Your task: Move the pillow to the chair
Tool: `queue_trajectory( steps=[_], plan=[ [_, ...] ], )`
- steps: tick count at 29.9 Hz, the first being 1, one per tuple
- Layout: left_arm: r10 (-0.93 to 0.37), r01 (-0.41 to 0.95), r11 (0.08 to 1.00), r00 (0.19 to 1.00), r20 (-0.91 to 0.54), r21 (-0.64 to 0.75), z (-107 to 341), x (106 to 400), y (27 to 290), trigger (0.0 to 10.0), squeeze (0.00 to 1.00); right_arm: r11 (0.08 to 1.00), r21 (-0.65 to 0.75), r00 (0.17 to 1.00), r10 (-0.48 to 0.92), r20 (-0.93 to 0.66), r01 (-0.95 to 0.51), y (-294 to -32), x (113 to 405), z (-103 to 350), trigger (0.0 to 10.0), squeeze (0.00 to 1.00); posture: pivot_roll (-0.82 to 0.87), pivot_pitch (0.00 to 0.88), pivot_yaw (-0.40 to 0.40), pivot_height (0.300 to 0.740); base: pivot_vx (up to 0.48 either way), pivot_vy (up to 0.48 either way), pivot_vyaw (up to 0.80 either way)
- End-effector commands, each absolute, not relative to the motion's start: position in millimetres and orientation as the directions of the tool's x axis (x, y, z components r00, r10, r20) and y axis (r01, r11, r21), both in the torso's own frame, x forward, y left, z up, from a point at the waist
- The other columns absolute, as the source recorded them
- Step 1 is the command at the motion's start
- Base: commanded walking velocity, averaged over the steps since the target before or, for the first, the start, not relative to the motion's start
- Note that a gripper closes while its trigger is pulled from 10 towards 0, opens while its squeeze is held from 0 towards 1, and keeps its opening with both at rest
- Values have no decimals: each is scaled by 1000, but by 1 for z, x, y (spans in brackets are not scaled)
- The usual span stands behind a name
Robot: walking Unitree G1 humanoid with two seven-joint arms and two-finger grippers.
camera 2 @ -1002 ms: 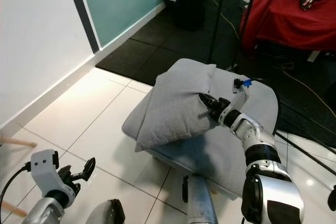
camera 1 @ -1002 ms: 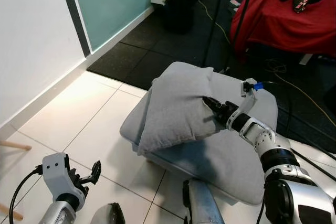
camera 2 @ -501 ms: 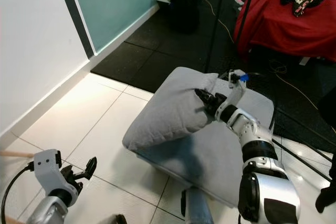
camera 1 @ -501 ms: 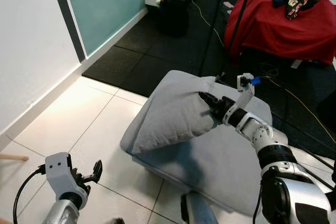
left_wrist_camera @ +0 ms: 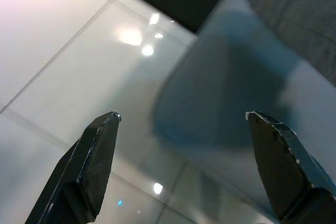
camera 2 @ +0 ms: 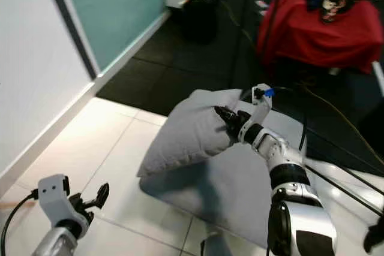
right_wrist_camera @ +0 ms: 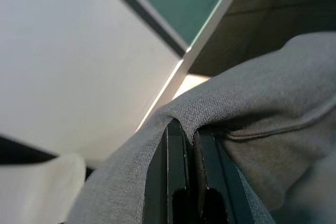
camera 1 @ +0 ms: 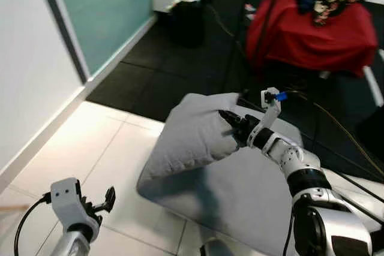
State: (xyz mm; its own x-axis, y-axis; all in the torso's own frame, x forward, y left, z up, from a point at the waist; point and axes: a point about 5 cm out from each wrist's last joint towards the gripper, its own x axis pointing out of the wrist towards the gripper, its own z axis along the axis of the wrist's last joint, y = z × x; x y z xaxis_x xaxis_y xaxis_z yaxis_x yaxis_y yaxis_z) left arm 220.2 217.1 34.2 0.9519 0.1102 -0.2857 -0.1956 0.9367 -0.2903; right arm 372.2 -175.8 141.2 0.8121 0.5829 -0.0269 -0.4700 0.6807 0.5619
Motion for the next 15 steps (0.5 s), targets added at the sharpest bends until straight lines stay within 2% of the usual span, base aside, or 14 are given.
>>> queue_trajectory(
  steps=[1, 13, 14, 15],
  plan=[
    [113, -203, 934, 949, -296, -294, 29, 215, 217, 10000, 0, 672, 535, 809, 587, 36, -512, -174, 374, 153, 0, 0, -115, 93, -33, 701, 0, 0, 0],
    [104, -184, 942, 954, -281, -279, 30, 216, 218, 10000, 0, 679, 503, 804, 592, 56, -535, -168, 374, 155, 0, 0, -111, 79, -27, 739, 0, 0, 0],
    [103, -183, 943, 954, -281, -279, 30, 216, 218, 10000, 0, 685, 485, 803, 593, 61, -544, -166, 374, 156, 10000, 0, -112, 79, -26, 739, 0, 0, 0],
    [101, -182, 943, 955, -280, -279, 29, 216, 219, 10000, 0, 687, 476, 803, 592, 72, -549, -165, 374, 157, 10000, 0, -112, 78, -25, 739, 0, 0, 0]
  ],
)
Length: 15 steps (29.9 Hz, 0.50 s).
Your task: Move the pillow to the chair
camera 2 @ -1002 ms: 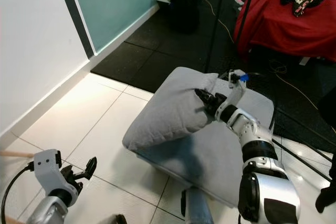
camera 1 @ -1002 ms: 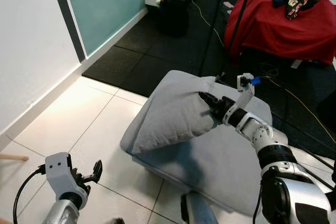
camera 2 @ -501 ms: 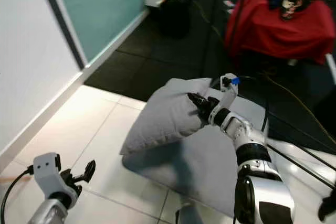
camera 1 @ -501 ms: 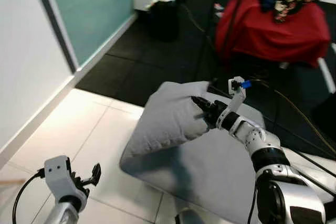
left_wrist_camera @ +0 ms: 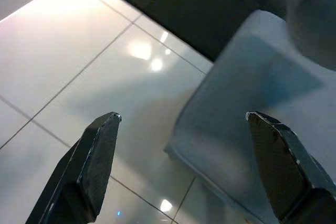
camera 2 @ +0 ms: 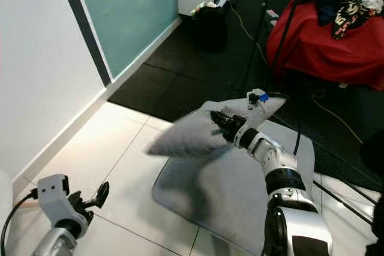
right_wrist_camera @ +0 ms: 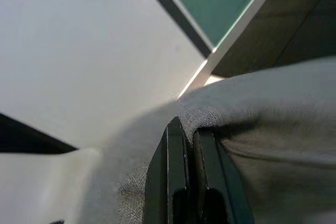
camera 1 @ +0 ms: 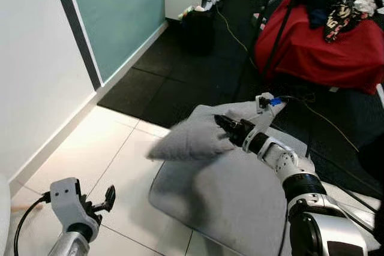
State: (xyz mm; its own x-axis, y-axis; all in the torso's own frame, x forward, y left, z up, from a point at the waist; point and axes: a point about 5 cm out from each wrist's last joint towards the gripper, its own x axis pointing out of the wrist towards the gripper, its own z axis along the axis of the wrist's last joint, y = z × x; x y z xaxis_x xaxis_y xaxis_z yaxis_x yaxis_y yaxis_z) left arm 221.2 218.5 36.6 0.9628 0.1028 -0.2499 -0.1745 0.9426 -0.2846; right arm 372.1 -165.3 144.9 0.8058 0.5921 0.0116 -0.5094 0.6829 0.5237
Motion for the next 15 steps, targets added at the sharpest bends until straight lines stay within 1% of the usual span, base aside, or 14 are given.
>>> queue_trajectory(
  steps=[1, 4, 7, 11, 12, 13, 15],
  plan=[
    [100, -180, 943, 955, -279, -280, 29, 216, 219, 10000, 0, 687, 473, 803, 590, 80, -552, -164, 374, 158, 10000, 0, -112, 78, -25, 739, 0, 0, 0],
    [95, -174, 946, 956, -279, -274, 29, 216, 219, 10000, 0, 696, 415, 782, 621, 63, -586, -156, 372, 158, 10000, 0, -111, 76, -24, 739, 0, -480, 531],
    [106, -184, 944, 955, -276, -274, 29, 217, 220, 10000, 0, 694, 407, 776, 628, 61, -594, -154, 372, 158, 10000, 0, -111, 75, -25, 739, 0, 0, 775],
    [120, -197, 938, 957, -265, -285, 31, 218, 221, 10000, 0, 670, 396, 750, 657, 77, -628, -149, 370, 161, 10000, 0, -110, 73, -24, 739, 0, 0, 775],
    [124, -200, 938, 957, -264, -284, 31, 218, 222, 10000, 0, 651, 381, 726, 683, 84, -657, -145, 368, 162, 10000, 0, -113, 72, -24, 739, 0, 0, 775],
    [124, -200, 938, 957, -264, -284, 31, 218, 222, 10000, 0, 651, 381, 726, 683, 84, -657, -145, 368, 162, 10000, 0, -113, 72, -24, 739, 0, 0, 775],
    [129, -204, 937, 957, -262, -284, 31, 218, 222, 10000, 0, 626, 361, 694, 714, 92, -692, -139, 365, 164, 10000, 0, -113, 72, -24, 739, 0, 0, 775]
  ],
)
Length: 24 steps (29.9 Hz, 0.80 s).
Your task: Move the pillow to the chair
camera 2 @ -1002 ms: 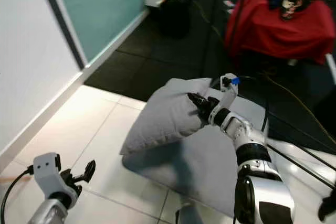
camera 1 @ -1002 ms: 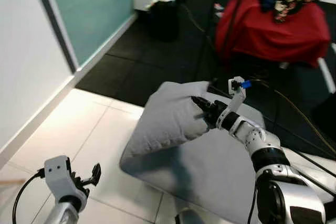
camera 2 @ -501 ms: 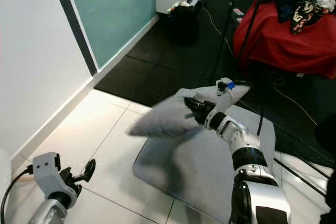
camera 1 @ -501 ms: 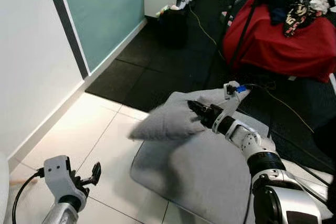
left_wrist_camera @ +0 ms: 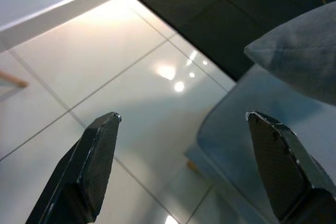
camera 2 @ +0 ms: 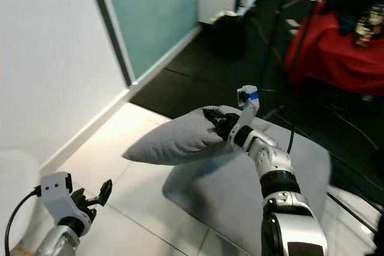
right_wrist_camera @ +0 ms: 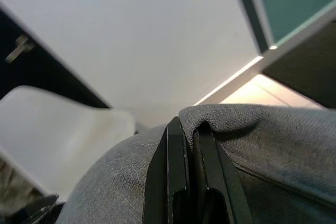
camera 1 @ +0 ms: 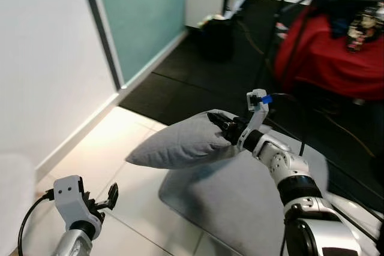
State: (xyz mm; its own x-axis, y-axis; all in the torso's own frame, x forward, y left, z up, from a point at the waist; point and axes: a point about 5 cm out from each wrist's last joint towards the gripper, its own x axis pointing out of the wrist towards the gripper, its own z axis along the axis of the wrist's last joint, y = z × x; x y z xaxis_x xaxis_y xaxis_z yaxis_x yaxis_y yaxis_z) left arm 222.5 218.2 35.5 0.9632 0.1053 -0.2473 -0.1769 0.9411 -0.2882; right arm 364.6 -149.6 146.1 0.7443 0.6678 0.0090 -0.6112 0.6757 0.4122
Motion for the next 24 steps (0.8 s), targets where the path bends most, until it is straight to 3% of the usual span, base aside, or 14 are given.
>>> queue_trajectory(
  steps=[1, 6, 24],
  plan=[
    [128, -203, 937, 957, -260, -285, 32, 219, 222, 10000, 0, 608, 353, 675, 731, 99, -711, -136, 363, 166, 10000, 0, -114, 70, -25, 739, 0, 0, 775],
    [122, -194, 942, 958, -260, -273, 33, 221, 222, 10000, 0, 567, 328, 629, 768, 122, -756, -128, 359, 173, 10000, 0, -117, 64, -26, 739, 0, 0, 775],
    [131, -196, 946, 960, -249, -258, 34, 224, 222, 10000, 0, 553, 336, 616, 778, 119, -763, -118, 353, 171, 10000, 0, -120, 60, -30, 739, 0, 0, 775]
  ],
)
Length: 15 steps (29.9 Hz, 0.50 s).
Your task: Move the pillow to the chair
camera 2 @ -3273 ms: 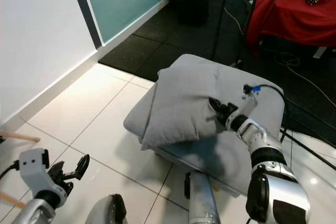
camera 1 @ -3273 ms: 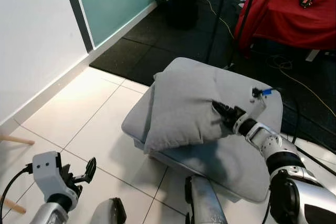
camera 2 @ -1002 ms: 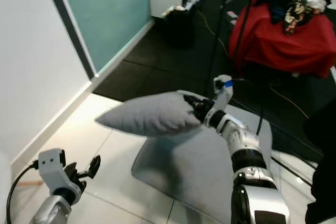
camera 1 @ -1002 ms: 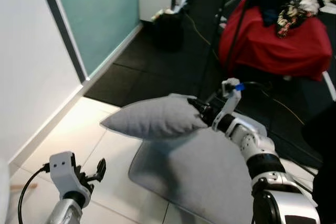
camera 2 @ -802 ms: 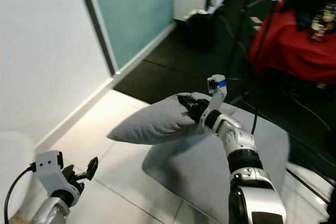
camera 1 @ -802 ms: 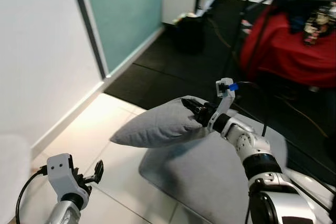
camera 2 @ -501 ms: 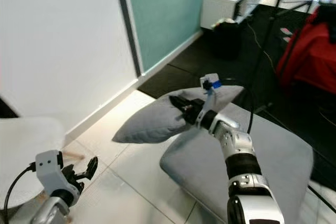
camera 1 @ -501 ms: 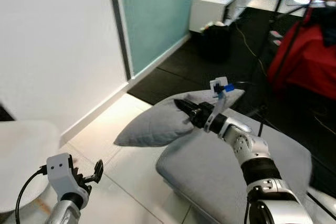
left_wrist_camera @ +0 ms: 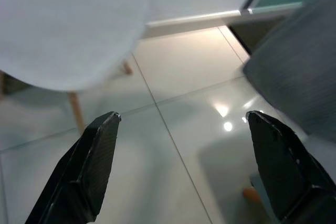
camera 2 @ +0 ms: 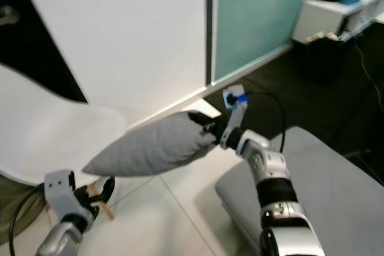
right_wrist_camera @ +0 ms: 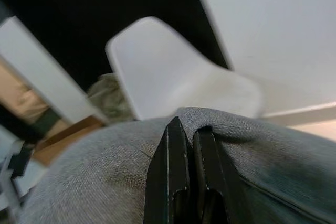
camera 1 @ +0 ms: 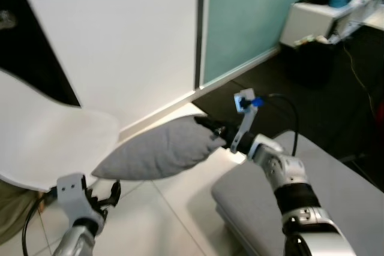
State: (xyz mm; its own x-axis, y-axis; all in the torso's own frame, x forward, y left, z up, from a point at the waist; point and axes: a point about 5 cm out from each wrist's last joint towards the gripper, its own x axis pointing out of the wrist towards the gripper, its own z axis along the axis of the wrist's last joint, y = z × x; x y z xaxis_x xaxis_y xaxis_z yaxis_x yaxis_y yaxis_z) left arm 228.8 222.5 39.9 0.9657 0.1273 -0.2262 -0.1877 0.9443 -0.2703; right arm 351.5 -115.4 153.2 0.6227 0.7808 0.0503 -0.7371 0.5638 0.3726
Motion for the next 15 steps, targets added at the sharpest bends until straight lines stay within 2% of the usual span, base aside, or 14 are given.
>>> queue_trajectory(
  steps=[1, 15],
  plan=[
    [131, -196, 946, 960, -249, -258, 34, 224, 222, 10000, 0, 553, 336, 616, 778, 119, -763, -118, 353, 171, 10000, 0, -120, 60, -30, 739, 0, 0, 775],
    [129, -199, 944, 957, -258, -265, 33, 224, 221, 10000, 0, 562, 334, 627, 769, 126, -757, -122, 353, 174, 10000, 0, -119, 62, -31, 739, 0, 0, 775]
  ],
)
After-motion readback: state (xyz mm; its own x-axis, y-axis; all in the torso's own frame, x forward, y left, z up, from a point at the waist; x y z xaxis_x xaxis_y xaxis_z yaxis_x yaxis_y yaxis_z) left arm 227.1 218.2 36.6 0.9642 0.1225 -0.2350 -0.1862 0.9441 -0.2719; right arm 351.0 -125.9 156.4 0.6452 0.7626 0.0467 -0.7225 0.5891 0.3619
